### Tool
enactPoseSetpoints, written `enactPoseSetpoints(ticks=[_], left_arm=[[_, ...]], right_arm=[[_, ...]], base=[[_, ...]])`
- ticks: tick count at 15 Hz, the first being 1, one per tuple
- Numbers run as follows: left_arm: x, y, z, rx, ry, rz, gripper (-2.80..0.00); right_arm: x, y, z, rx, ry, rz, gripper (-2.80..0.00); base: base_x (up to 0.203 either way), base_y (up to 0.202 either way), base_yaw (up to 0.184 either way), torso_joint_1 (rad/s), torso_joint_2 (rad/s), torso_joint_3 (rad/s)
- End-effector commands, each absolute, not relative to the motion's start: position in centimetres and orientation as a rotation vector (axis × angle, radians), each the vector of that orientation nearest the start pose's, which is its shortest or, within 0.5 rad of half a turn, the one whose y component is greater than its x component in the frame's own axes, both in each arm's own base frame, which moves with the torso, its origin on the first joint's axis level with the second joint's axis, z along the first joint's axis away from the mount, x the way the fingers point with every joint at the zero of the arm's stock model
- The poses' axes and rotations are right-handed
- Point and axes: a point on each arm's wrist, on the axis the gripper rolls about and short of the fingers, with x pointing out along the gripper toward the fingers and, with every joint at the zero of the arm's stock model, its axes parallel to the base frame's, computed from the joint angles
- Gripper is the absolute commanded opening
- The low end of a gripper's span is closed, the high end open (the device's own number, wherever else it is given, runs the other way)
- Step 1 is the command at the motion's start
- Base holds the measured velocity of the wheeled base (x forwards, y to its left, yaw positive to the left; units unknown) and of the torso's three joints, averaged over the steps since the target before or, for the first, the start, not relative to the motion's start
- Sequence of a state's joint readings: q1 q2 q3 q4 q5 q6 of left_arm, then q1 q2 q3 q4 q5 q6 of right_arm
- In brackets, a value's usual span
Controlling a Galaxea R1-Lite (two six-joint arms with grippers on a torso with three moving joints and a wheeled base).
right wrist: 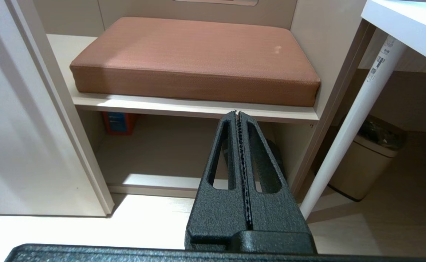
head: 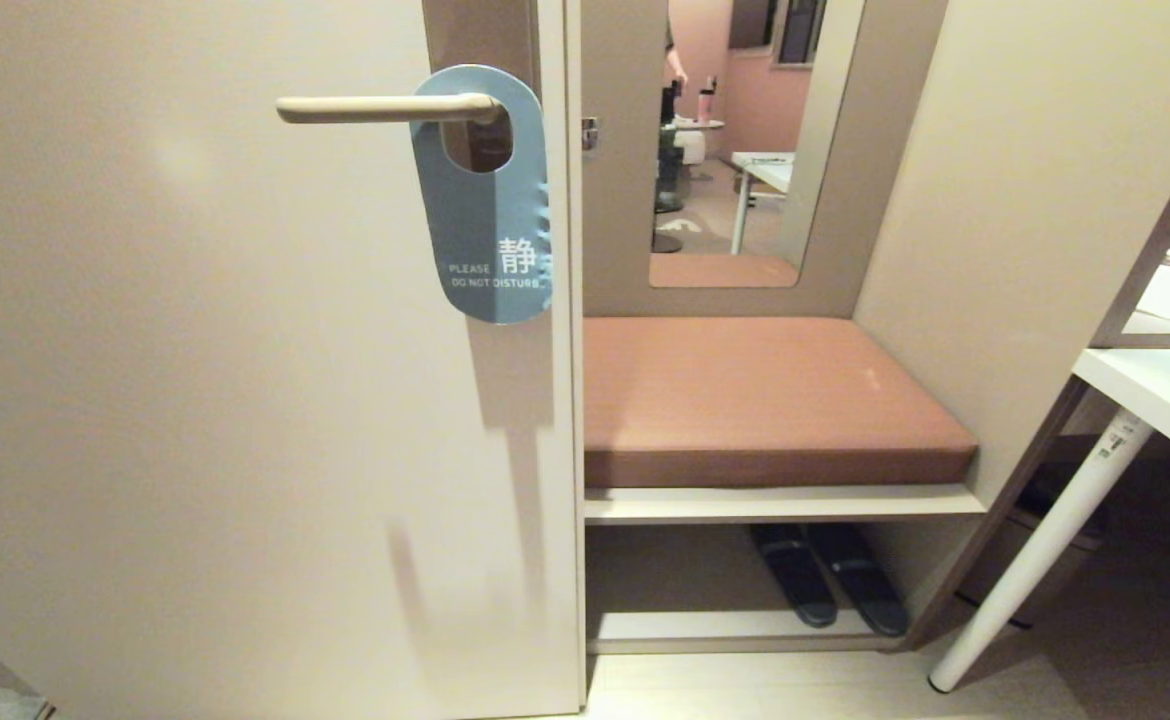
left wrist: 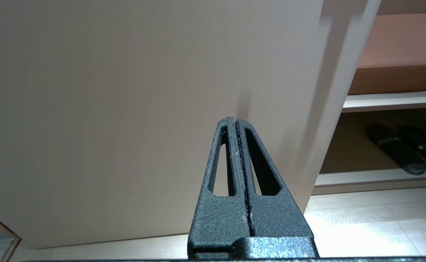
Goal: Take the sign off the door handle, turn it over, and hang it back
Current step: Take down the sign
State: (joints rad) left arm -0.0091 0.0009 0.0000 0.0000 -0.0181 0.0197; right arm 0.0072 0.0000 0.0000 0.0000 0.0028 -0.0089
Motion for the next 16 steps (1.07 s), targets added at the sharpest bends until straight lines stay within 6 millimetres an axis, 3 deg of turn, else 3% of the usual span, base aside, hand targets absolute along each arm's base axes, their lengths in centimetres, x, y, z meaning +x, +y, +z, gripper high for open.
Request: enactPoseSetpoints(ticks=[1,16], left_arm=[[-2.27,-0.02,7.55,0.02,0.001,-0.028,-2.8],[-2.27,-0.02,7.55,0.02,0.001,-0.028,-2.8]], right_arm=[[-2.27,-0.01,7.55,-0.009,0.001,0.011,-2.8],[-2.27,-0.01,7.55,-0.009,0.001,0.009,-2.8]], base=[[0.0,0.0,0.0,0.0,0.0,0.0],[0.0,0.0,0.0,0.0,0.0,0.0]])
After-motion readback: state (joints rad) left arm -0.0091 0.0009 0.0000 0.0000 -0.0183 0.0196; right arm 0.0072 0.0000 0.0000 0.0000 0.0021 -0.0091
